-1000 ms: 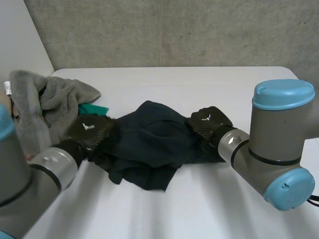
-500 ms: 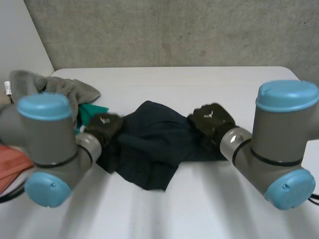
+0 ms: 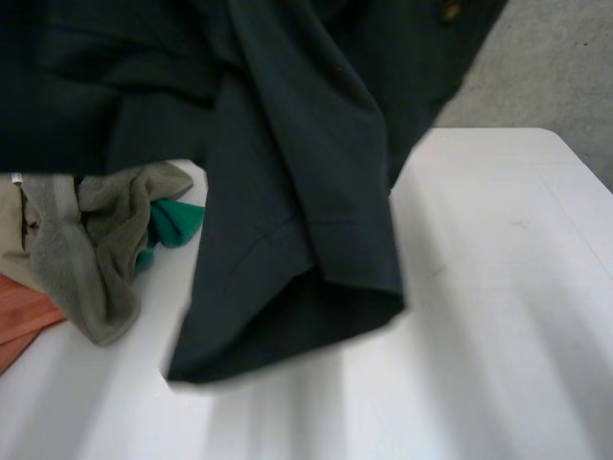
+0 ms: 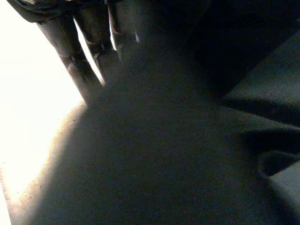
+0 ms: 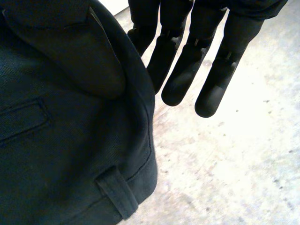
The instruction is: Fold the laundry.
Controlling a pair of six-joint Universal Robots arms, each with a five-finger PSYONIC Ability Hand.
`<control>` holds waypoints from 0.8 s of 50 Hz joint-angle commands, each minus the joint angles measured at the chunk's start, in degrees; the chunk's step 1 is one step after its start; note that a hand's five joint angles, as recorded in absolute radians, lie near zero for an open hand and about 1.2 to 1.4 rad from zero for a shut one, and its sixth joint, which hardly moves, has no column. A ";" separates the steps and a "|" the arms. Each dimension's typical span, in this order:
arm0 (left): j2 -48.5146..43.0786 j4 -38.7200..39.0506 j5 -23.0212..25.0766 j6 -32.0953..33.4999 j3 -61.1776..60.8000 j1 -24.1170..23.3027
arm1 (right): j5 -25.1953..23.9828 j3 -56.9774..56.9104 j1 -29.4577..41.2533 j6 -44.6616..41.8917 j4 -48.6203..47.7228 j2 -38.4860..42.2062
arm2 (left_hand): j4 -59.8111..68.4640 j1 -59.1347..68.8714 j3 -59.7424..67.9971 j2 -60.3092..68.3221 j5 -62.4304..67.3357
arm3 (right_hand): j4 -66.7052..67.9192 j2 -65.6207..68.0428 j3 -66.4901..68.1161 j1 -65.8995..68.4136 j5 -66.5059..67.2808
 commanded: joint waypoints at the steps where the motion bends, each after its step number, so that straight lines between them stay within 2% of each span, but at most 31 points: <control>1: -3.60 0.70 4.21 -3.01 -1.64 2.04 | 0.22 0.04 1.71 -0.57 0.21 3.45 | 11.30 13.61 11.83 11.42 14.11 | 11.37 12.76 11.87 16.05 11.58; 11: -20.20 7.73 4.57 -3.98 -13.59 -0.42 | 0.13 10.84 3.48 0.57 -2.07 13.20 | 11.30 13.61 11.83 11.42 14.11 | 11.37 12.76 11.87 16.05 11.58; 14: -28.19 13.25 3.34 -3.71 -15.18 -1.12 | 0.31 13.31 3.83 1.71 -4.70 19.78 | 11.30 13.61 11.83 11.42 14.11 | 11.37 12.76 11.87 16.05 11.58; 20: -37.08 25.82 1.66 -2.75 -10.71 -1.39 | 2.85 12.26 4.00 5.40 -10.24 26.92 | 11.30 13.61 11.83 11.42 14.11 | 11.37 12.76 11.87 16.05 11.58; 22: -39.89 31.10 2.19 -2.05 -8.33 -1.30 | 3.04 11.99 4.35 7.60 -13.15 28.42 | 4.47 6.78 5.00 4.60 7.28 | 11.37 12.76 11.87 16.05 11.58; 23: -42.25 33.81 2.80 -1.61 -6.32 -1.04 | 2.34 11.91 4.96 8.48 -14.54 29.73 | -20.39 -18.08 -19.86 -20.27 -17.59 | -29.46 -28.06 -28.95 -24.77 -29.24; 24: -43.41 34.45 2.98 -1.34 -5.00 -0.95 | 1.55 11.91 5.67 8.40 -14.82 30.52 | -38.29 -35.98 -37.76 -38.17 -35.49 | -58.63 -57.24 -58.13 -53.95 -58.42; 25: -44.29 34.11 3.24 -1.08 -4.12 -0.95 | 0.50 11.91 6.46 7.96 -14.74 31.31 | -56.96 -54.65 -56.43 -56.83 -54.15 | -58.63 -57.24 -58.13 -53.95 -58.42; 26: -45.86 31.75 3.16 -0.29 -2.37 -1.13 | -0.65 12.17 7.25 6.48 -14.91 32.63 | -58.70 -56.39 -58.17 -58.58 -55.89 | -58.63 -57.24 -58.13 -53.95 -58.42; 29: -47.02 26.29 2.37 2.08 -0.33 -1.30 | -0.92 12.61 7.08 3.04 -15.61 33.52 | -58.70 -56.39 -58.17 -58.58 -55.89 | -58.63 -57.24 -58.13 -53.95 -58.42; 32: -45.45 23.47 0.00 3.67 -1.11 -0.25 | 2.06 13.13 5.85 3.47 -17.10 31.59 | -58.70 -56.39 -58.17 -58.58 -55.89 | -58.63 -57.24 -58.13 -53.95 -58.42; 35: -39.21 22.41 -3.78 3.67 -6.73 0.10 | 4.26 14.45 3.04 5.49 -17.99 28.52 | -58.70 -56.39 -58.17 -58.58 -55.89 | -58.63 -57.24 -58.13 -53.95 -58.42; 40: -28.41 22.41 -4.40 3.93 -18.85 -1.74 | 1.55 17.53 0.23 5.94 -13.87 24.65 | -58.70 -56.39 -58.17 -58.58 -55.89 | -58.63 -57.24 -58.13 -53.95 -58.42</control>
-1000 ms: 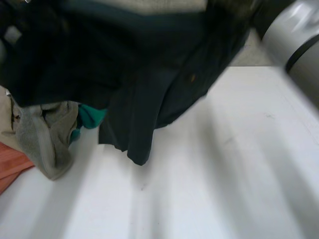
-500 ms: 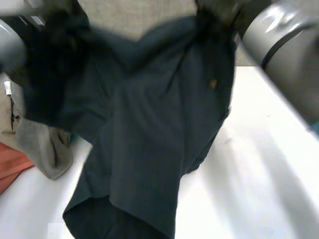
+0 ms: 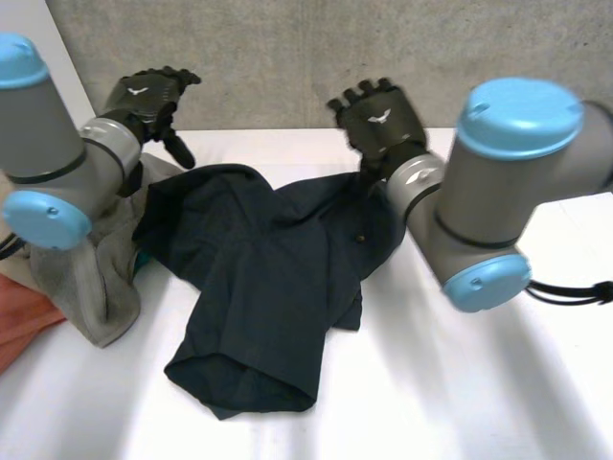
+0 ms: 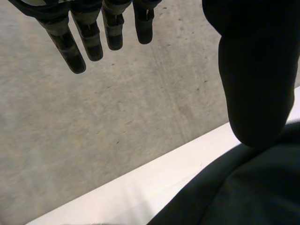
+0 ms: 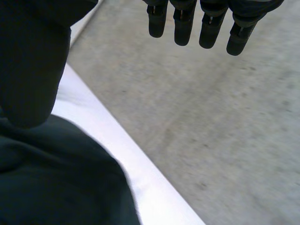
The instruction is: Fold the laundry.
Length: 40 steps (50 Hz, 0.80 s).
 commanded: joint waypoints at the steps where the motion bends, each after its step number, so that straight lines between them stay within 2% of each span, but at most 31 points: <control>1: 16.78 -0.84 -2.09 0.65 -18.93 -2.78 | -2.79 4.40 -4.67 0.51 6.15 -5.93 | -1.58 -0.64 -1.96 -1.80 -2.87 | -1.79 -1.84 -1.78 -2.70 -2.80; 6: 25.50 -0.58 0.37 4.43 -32.49 -8.49 | -6.58 7.39 -7.05 -2.05 15.66 -6.64 | -1.58 -0.64 -1.96 -1.80 -2.87 | -1.79 -1.84 -1.78 -2.70 -2.80; 7: 26.56 -0.57 0.73 5.31 -34.52 -9.64 | -6.94 8.18 -7.32 -2.31 16.89 -6.73 | -1.58 -0.64 -1.96 -1.80 -2.87 | 0.87 0.82 0.88 -0.04 -0.14; 8: 28.13 -0.31 1.16 7.23 -38.36 -12.69 | -7.72 9.93 -7.84 -2.84 18.82 -6.73 | 2.28 3.22 1.90 2.06 0.99 | 6.06 6.01 6.08 5.16 5.06; 11: 28.94 1.44 0.91 9.70 -42.96 -17.37 | -9.31 12.48 -8.37 -3.63 18.23 -6.38 | 3.51 4.45 3.13 3.29 2.22 | 12.32 12.27 12.33 11.41 11.31; 12: 28.77 3.19 0.04 10.93 -45.06 -20.08 | -10.36 14.15 -8.63 -3.98 16.66 -5.94 | 4.84 5.78 4.46 4.62 3.56 | 16.17 16.12 16.18 15.26 15.16; 16: 25.27 8.02 -4.35 13.22 -48.59 -25.10 | -11.59 17.14 -8.72 -5.30 11.91 -3.32 | 7.71 8.66 7.33 7.50 6.43 | 21.41 21.36 21.43 20.51 20.41; 20: 19.04 11.89 -9.89 14.80 -48.34 -26.96 | -11.95 17.77 -8.37 -5.92 6.82 0.29 | 8.72 9.66 8.34 8.50 7.43 | 21.09 21.04 21.10 20.18 20.08; 24: 12.71 13.83 -13.50 17.08 -46.41 -27.75 | -12.56 17.42 -7.59 -5.30 0.41 3.98 | 8.56 9.50 8.18 8.34 7.27 | 14.71 14.66 14.73 13.81 13.71; 28: 7.24 15.42 -14.56 20.16 -43.77 -27.31 | -12.39 16.36 -6.53 -5.13 -5.24 7.33 | 7.54 8.49 7.16 7.33 6.26 | 14.69 14.64 14.71 13.79 13.69; 32: 6.00 17.17 -15.09 22.71 -42.89 -26.00 | -12.39 15.04 -5.47 -5.13 -9.02 9.88 | 10.72 11.67 10.34 10.51 9.44 | 16.03 15.98 16.04 15.12 15.03; 34: 6.00 18.32 -15.27 23.33 -42.89 -25.47 | -12.39 14.43 -5.03 -4.95 -10.07 10.84 | 16.93 17.87 16.55 16.71 15.64 | 17.38 17.33 17.39 16.47 16.37; 35: 6.09 19.80 -15.61 23.77 -42.97 -24.95 | -12.39 13.73 -4.60 -4.95 -11.12 11.81 | 27.12 28.07 26.74 26.91 25.84 | 20.72 20.67 20.73 19.81 19.71; 36: 6.79 21.12 -16.23 23.69 -43.15 -24.33 | -12.30 13.20 -4.33 -5.04 -12.00 12.60 | 44.88 45.82 44.50 44.66 43.59 | 31.57 31.52 31.59 30.67 30.57; 38: 7.84 22.01 -16.76 23.51 -43.41 -23.97 | -12.21 12.58 -3.89 -4.95 -12.98 13.22 | 59.93 60.88 59.55 59.72 58.65 | 49.93 49.88 49.94 49.02 48.92; 39: 9.50 22.54 -17.37 23.16 -43.76 -23.63 | -12.04 11.97 -3.54 -4.86 -13.59 13.66 | 68.33 69.28 67.95 68.12 67.05 | 64.17 64.12 64.19 63.27 63.17; 40: 10.39 22.71 -17.38 22.90 -43.94 -23.45 | -11.95 11.62 -3.45 -4.86 -13.86 13.75 | 68.42 69.36 68.04 68.20 67.13 | 68.17 68.12 68.18 67.26 67.16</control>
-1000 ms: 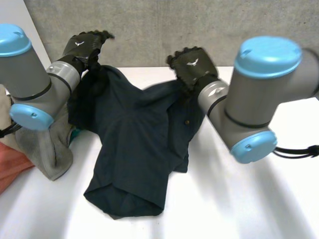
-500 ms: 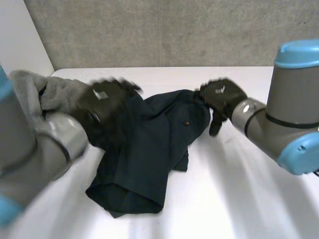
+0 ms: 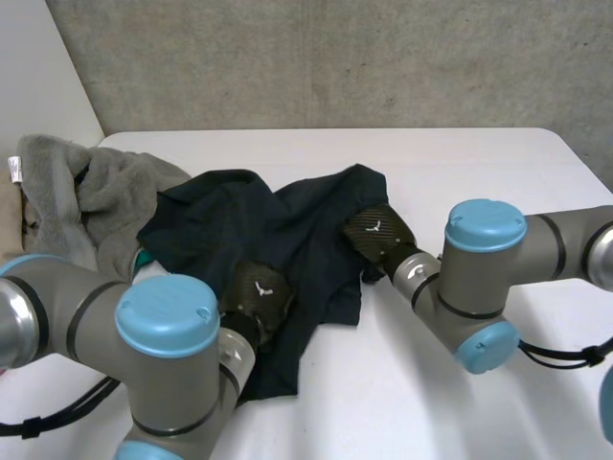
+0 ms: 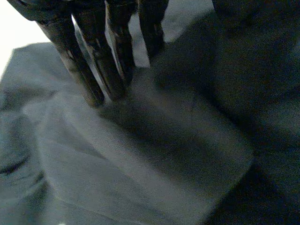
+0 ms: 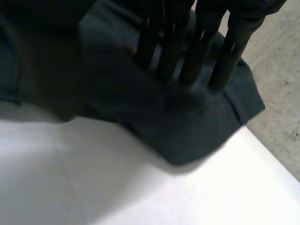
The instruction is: Fold the laundry.
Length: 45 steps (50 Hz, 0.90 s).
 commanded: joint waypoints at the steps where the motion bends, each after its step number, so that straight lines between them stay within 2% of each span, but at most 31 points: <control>1: 5.54 3.63 -1.72 -0.77 -1.24 2.04 | 0.50 -2.72 1.47 0.10 -3.14 2.30 | 31.67 30.18 31.93 31.89 32.52 | 38.60 38.27 38.58 37.83 38.61; 5: 11.43 2.76 -1.98 -2.53 -0.90 2.92 | 2.25 -3.95 1.38 0.89 -1.65 -0.24 | 31.67 30.18 31.93 31.89 32.52 | 38.60 38.27 38.58 37.83 38.61; 10: 22.74 -1.09 -0.76 -6.56 1.91 6.87 | 4.19 -5.70 -0.11 4.57 3.96 -11.81 | 31.67 30.18 31.93 31.89 32.52 | 38.60 38.27 38.58 37.83 38.61; 17: 33.84 -10.59 2.41 -12.45 10.52 12.15 | 1.30 -11.85 -0.99 5.90 14.16 -24.84 | 31.67 30.18 31.93 31.89 32.52 | 38.60 38.27 38.58 37.83 38.61; 22: 37.63 -20.35 4.87 -21.76 18.52 17.94 | -0.55 -18.88 -2.48 5.47 22.86 -31.00 | 31.67 30.18 31.93 31.89 32.52 | 38.60 38.27 38.58 37.83 38.61; 27: 37.37 -27.99 10.74 -31.25 20.73 22.95 | -2.57 -21.53 -3.63 5.20 29.45 -31.89 | 31.67 30.18 31.93 31.89 32.52 | 38.60 38.27 38.58 37.83 38.61; 33: 29.65 -30.12 17.52 -35.48 17.92 24.72 | -4.33 -18.37 -1.96 4.15 31.67 -29.08 | 31.67 30.18 31.93 31.89 32.52 | 38.60 38.27 38.58 37.83 38.61; 37: 21.04 -28.97 17.18 -35.40 18.00 24.98 | -3.55 -16.43 -1.17 3.01 30.53 -24.78 | 31.67 30.18 31.93 31.89 32.52 | 38.60 38.27 38.58 37.83 38.61; 41: 12.69 -27.04 16.30 -35.22 21.25 25.42 | -0.30 -17.22 -0.91 2.48 27.46 -19.06 | 31.67 30.18 31.93 31.89 32.52 | 38.60 38.27 38.58 37.83 38.61; 45: 6.45 -24.59 15.86 -35.14 29.92 25.86 | 5.49 -20.98 -0.12 2.65 18.96 -13.44 | 31.67 30.18 31.93 31.89 32.52 | 38.60 38.27 38.58 37.83 38.61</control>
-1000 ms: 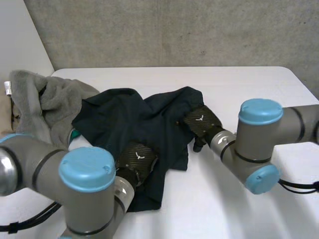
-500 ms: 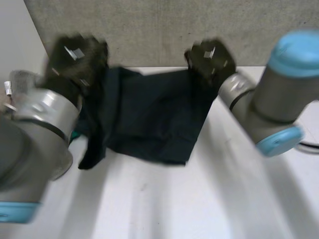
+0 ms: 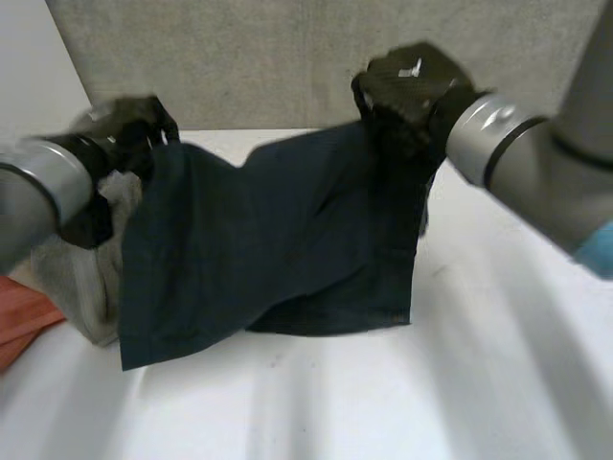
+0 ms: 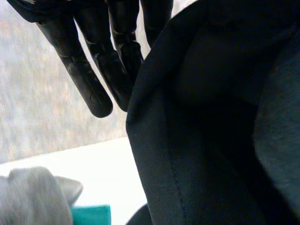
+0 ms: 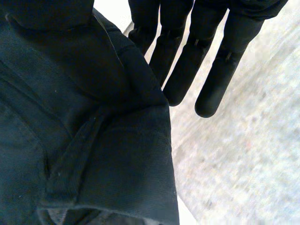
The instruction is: Fold the laundry.
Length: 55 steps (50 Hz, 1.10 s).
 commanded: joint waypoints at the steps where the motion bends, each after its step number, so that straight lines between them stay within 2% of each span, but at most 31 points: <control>1: -10.37 4.09 -1.27 0.59 11.59 0.43 | 8.18 -4.99 1.05 0.17 -12.87 8.61 | 11.29 14.38 11.82 11.46 12.37 | 11.39 12.51 12.07 16.71 12.11; 7: -9.50 13.21 -1.71 0.85 24.34 0.25 | 13.02 -9.75 1.49 2.63 -31.33 8.09 | 11.29 14.38 11.82 11.46 12.37 | 11.39 12.51 12.07 16.71 12.11; 8: -8.54 17.15 -1.89 0.59 26.88 0.42 | 13.46 -10.19 1.67 3.50 -36.40 6.78 | 11.29 14.38 11.82 11.46 12.37 | 11.39 12.51 12.07 16.71 12.11; 11: -6.69 22.18 -2.76 0.07 30.06 0.51 | 12.86 -9.75 1.67 4.91 -40.57 3.97 | 11.29 14.38 11.82 11.46 12.37 | 11.39 12.51 12.07 16.71 12.11; 17: -4.66 19.30 -2.33 -0.20 28.76 0.86 | 9.25 -7.73 1.14 6.85 -35.41 0.89 | 11.29 14.38 11.82 11.46 12.37 | 11.39 12.51 12.07 16.71 12.11; 22: -0.54 15.96 -0.92 0.15 19.03 1.13 | 5.13 -3.70 0.53 6.07 -25.93 -2.01 | 11.29 14.38 11.82 11.46 12.37 | 11.39 12.51 12.07 16.71 12.11; 26: 4.46 16.30 -0.05 0.15 10.68 0.87 | 2.93 -0.10 0.18 3.87 -20.47 -5.87 | 11.29 14.38 11.82 11.46 12.37 | 11.39 12.51 12.07 16.71 12.11; 33: 14.04 17.71 1.27 0.24 2.39 -0.54 | 2.04 2.99 -0.53 2.28 -16.24 -12.47 | 11.29 14.38 11.82 11.46 12.37 | 11.39 12.51 12.07 16.71 12.11; 37: 16.34 17.80 0.75 0.59 3.26 -0.28 | 1.87 2.21 -0.62 3.94 -15.97 -13.80 | 11.29 14.38 11.82 11.46 12.37 | 11.39 12.51 12.07 16.71 12.11; 40: 15.30 17.71 0.40 0.68 5.54 0.16 | 1.69 0.71 -0.79 6.05 -16.15 -12.66 | 11.29 14.38 11.82 11.46 12.37 | 11.39 12.51 12.07 16.71 12.11; 47: 2.57 14.03 -0.13 1.29 11.96 0.60 | 2.22 -2.45 -0.09 6.59 -12.90 -2.47 | 11.29 14.38 11.82 11.46 12.37 | 11.39 12.51 12.07 16.71 12.11; 55: -15.36 14.98 -0.48 3.05 15.74 0.43 | 8.10 -1.40 0.70 4.39 -17.37 9.48 | 11.29 14.38 11.82 11.46 12.37 | 11.39 12.51 12.07 16.71 12.11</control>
